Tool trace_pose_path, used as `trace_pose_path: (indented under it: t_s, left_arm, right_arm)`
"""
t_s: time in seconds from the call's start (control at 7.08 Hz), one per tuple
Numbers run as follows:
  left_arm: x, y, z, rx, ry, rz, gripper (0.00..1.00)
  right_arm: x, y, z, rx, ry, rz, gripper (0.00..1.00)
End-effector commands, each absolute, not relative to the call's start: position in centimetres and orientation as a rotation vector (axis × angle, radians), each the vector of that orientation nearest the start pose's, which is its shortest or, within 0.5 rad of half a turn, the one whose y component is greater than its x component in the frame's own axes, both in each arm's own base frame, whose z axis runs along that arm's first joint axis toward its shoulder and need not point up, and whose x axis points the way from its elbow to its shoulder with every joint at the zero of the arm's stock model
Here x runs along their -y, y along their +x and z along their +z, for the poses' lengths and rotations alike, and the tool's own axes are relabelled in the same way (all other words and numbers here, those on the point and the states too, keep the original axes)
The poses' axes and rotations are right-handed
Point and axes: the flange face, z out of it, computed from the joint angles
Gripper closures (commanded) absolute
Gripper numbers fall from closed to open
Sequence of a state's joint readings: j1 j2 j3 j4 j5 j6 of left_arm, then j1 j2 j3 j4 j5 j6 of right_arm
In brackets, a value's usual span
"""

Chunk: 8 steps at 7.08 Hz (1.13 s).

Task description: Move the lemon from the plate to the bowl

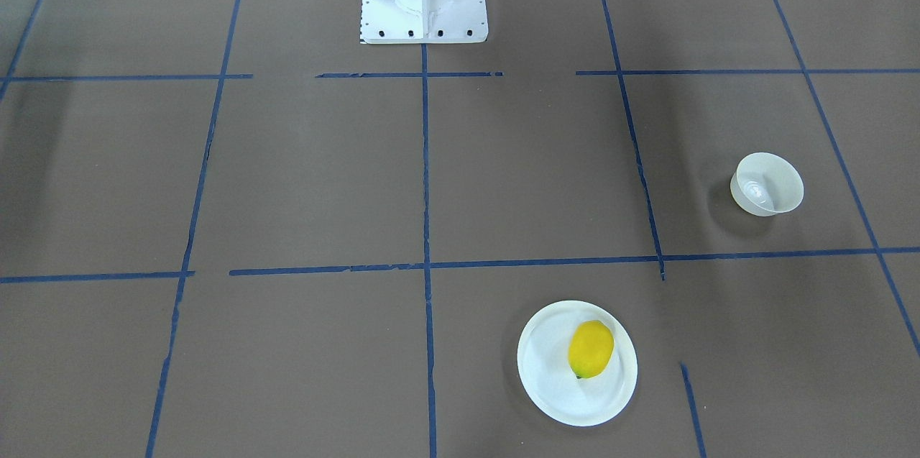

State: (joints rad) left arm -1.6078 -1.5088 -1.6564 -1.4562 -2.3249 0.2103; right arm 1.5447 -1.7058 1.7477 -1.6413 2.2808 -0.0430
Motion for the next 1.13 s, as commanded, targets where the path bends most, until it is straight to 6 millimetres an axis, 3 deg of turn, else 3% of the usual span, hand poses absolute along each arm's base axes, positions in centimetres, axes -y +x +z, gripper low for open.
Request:
trace_pose_path:
  t_s: [0.0, 0.14, 0.28, 0.42, 0.56, 0.71, 0.85, 0.99]
  left_arm:
    - [46.7, -8.0, 65.3, -0.747, 0.021, 0.146, 0.0]
    - [48.0, -8.0, 63.6, -0.744, 0.053, 0.156, 0.0]
    - [51.2, -7.4, 60.6, -0.738, 0.105, 0.188, 0.0]
    - [54.8, -3.1, 56.2, -0.737, 0.151, 0.291, 0.0]
    - [57.3, 1.3, 52.0, -0.748, 0.177, 0.336, 0.0]
    - [61.1, 8.3, 45.5, -0.756, 0.22, 0.42, 0.0]
    - [62.7, 11.8, 41.2, -0.764, 0.253, 0.436, 0.0]
    - [62.8, 17.2, 38.1, -0.793, 0.287, 0.451, 0.0]
  right_arm:
    - [43.4, 5.7, 64.6, 0.71, -0.022, -0.056, 0.0]
    - [43.4, 5.7, 64.6, 0.71, -0.022, -0.056, 0.0]
    - [43.4, 5.7, 64.6, 0.71, -0.022, -0.056, 0.0]
    - [43.4, 5.7, 64.6, 0.71, -0.022, -0.056, 0.0]
    - [43.4, 5.7, 64.6, 0.71, -0.022, -0.056, 0.0]
    - [43.4, 5.7, 64.6, 0.71, -0.022, -0.056, 0.0]
    - [43.4, 5.7, 64.6, 0.709, -0.022, -0.056, 0.0]
    - [43.4, 5.7, 64.6, 0.71, -0.022, -0.056, 0.0]
